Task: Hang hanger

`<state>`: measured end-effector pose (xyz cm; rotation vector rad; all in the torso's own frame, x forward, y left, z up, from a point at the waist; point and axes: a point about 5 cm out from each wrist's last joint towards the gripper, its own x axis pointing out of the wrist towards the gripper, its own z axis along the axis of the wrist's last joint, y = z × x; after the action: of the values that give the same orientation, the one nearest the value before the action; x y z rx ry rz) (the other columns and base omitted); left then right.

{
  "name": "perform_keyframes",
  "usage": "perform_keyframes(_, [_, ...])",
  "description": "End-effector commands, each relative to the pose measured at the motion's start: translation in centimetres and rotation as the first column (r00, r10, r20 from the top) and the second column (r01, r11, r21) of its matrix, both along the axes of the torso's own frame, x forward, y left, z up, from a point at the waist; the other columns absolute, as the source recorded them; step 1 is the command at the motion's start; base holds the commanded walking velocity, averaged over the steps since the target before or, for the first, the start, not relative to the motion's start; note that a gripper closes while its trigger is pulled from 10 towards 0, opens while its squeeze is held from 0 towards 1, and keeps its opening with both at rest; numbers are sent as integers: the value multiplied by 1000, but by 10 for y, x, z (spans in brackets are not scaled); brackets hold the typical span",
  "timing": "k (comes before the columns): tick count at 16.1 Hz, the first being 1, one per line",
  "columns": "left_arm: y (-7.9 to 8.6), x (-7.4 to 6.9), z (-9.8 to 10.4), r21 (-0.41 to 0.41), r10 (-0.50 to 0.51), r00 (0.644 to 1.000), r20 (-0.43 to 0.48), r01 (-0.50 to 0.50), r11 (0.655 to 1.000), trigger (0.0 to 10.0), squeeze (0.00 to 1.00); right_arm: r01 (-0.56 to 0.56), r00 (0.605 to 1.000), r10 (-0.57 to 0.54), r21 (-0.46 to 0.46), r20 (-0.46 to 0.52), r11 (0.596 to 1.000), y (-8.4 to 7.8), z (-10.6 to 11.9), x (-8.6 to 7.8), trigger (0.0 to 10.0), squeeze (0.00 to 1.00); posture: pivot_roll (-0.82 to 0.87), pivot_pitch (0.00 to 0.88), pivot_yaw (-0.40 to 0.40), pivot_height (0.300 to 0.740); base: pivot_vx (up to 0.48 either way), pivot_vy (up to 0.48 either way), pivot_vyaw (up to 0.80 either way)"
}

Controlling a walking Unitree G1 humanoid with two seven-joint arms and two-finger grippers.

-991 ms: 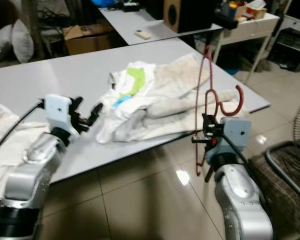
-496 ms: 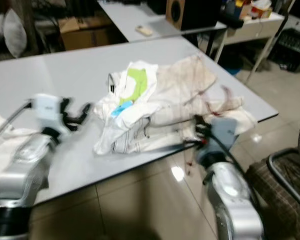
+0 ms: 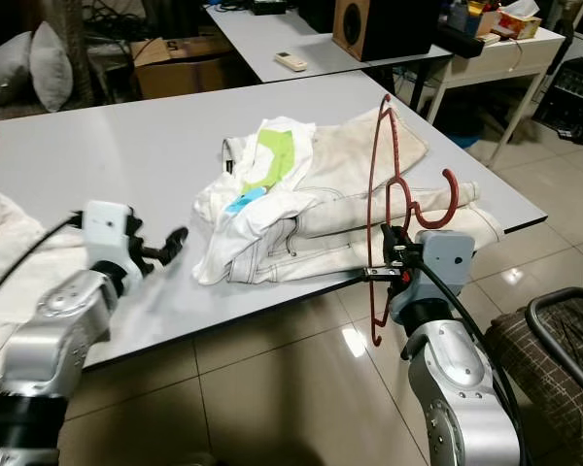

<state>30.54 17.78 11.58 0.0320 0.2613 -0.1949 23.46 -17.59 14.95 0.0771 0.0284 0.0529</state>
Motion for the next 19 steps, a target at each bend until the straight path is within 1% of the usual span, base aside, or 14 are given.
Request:
perform_keyframes(1, [-1, 3, -3, 43, -13, 1000, -23, 14, 999, 10000, 0, 16, 1000, -16, 2, 7, 1000, -5, 3, -2, 10000, 0, 28, 31, 27, 740, 0, 0, 0])
perform_keyframes(2, [-1, 4, -5, 33, -9, 999, -39, 10, 999, 10000, 0, 16, 1000, -16, 3, 7, 1000, -5, 3, -2, 10000, 0, 28, 29, 27, 740, 0, 0, 0])
perform_keyframes(3, [-3, 3, -12, -36, -19, 996, -87, 16, 999, 10000, 0, 13, 1000, -13, 8, 6, 1000, -4, 3, -1, 10000, 0, 31, 25, 26, 740, 0, 0, 0])
perform_keyframes(4, [-4, 3, -13, -61, -27, 995, -97, 21, 998, 10000, 0, 12, 1000, -12, 9, 6, 1000, -4, 3, -1, 10000, 0, 31, 25, 26, 740, 0, 0, 0])
perform_keyframes(5, [-11, 2, -16, -180, -46, 993, -105, 27, 983, 10000, 0, 5, 1000, -5, 12, 5, 1000, -2, 2, 1, 10000, 0, 36, 22, 24, 740, 0, 0, 0])
perform_keyframes(10, [-18, 2, -21, -172, -112, 987, -112, 92, 981, 10000, 0, -4, 1000, 3, 15, 6, 1000, 1, 1, 2, 10000, 0, 37, 16, 30, 740, 0, 0, 0])
perform_keyframes(11, [-19, 1, -20, -197, -117, 988, -105, 94, 976, 8471, 0, -1, 1000, 1, 14, 5, 1000, 0, 1, 2, 10000, 0, 36, 15, 32, 740, 0, 0, 0])
perform_keyframes(12, [-18, 1, -18, -245, -105, 990, -98, 78, 966, 7373, 0, 2, 1000, -2, 14, 5, 1000, -1, 1, 1, 10000, 0, 36, 13, 34, 740, 0, 0, 0])
perform_keyframes(13, [-15, 3, -15, -340, -72, 994, -78, 42, 939, 8000, 0, 5, 1000, -5, 15, 6, 1000, -1, 1, 1, 10000, 0, 35, 12, 35, 740, 0, 0, 0])
perform_keyframes(14, [-13, 3, -12, -412, -64, 996, -55, 36, 911, 10000, 0, 5, 1000, -5, 15, 6, 1000, -1, 1, 1, 10000, 0, 36, 9, 34, 740, 0, 0, 0])
perform_keyframes(15, [-14, 2, -8, -471, -85, 996, -25, 63, 880, 10000, 0, 5, 1000, -5, 15, 6, 1000, -1, 1, 2, 10000, 0, 36, 9, 34, 740, 0, 0, 0])
perform_keyframes(16, [-15, 0, -6, -489, -117, 993, -5, 99, 867, 10000, 0, 3, 1000, -3, 15, 7, 1000, -1, 0, 2, 10000, 0, 38, 5, 33, 740, 0, 0, 0])
perform_keyframes(17, [-20, -5, -8, -453, -193, 981, 2, 173, 874, 10000, 0, -3, 1000, 2, 13, 7, 1000, 0, 0, 3, 10000, 0, 40, 2, 33, 740, 0, 0, 0])
perform_keyframes(19, [-23, -9, -14, -374, -231, 973, -20, 207, 904, 10000, 0, -5, 1000, 5, 13, 8, 1000, 1, 0, 3, 10000, 0, 41, 0, 36, 740, 0, 0, 0])
